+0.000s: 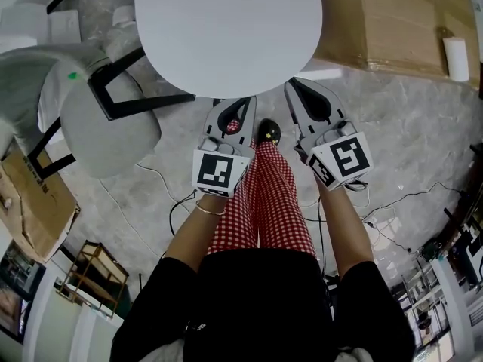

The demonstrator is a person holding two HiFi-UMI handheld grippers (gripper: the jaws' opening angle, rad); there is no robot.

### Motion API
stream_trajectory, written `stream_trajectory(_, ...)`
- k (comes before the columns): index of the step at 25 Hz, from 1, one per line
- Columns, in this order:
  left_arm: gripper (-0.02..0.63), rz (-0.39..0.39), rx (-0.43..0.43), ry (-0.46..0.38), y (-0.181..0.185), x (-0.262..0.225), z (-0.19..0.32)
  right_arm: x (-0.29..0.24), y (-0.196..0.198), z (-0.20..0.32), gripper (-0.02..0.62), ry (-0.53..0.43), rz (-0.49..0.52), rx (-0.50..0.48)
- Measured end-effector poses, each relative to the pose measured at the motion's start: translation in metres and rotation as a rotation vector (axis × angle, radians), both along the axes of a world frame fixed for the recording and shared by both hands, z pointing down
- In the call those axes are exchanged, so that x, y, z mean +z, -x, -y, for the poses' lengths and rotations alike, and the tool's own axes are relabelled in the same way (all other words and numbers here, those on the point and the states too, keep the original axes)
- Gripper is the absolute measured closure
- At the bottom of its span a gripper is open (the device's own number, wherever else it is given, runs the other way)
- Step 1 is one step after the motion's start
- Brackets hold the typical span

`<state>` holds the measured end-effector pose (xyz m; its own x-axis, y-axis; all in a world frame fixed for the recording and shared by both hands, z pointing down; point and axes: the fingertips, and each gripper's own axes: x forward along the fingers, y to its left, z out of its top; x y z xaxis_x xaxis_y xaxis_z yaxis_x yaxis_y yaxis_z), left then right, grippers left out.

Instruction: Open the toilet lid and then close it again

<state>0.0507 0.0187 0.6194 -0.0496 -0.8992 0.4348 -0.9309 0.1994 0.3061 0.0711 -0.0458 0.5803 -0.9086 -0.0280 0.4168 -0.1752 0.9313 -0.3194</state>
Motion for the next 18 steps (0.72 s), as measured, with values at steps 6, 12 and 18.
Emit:
stream_trajectory(6, 0.603, 0.004, 0.002, -0.012, 0.002, -0.010, 0.003, -0.009, 0.002, 0.002, 0.577, -0.011, 0.005, -0.010)
stream_trajectory(12, 0.603, 0.013, 0.001, -0.030, 0.005, -0.023, 0.006, -0.021, 0.006, 0.006, 0.577, -0.011, 0.008, -0.010)
stream_trajectory(18, 0.603, 0.022, 0.007, -0.048, 0.009, -0.034, 0.009, -0.031, 0.010, 0.008, 0.575, -0.015, 0.017, -0.009)
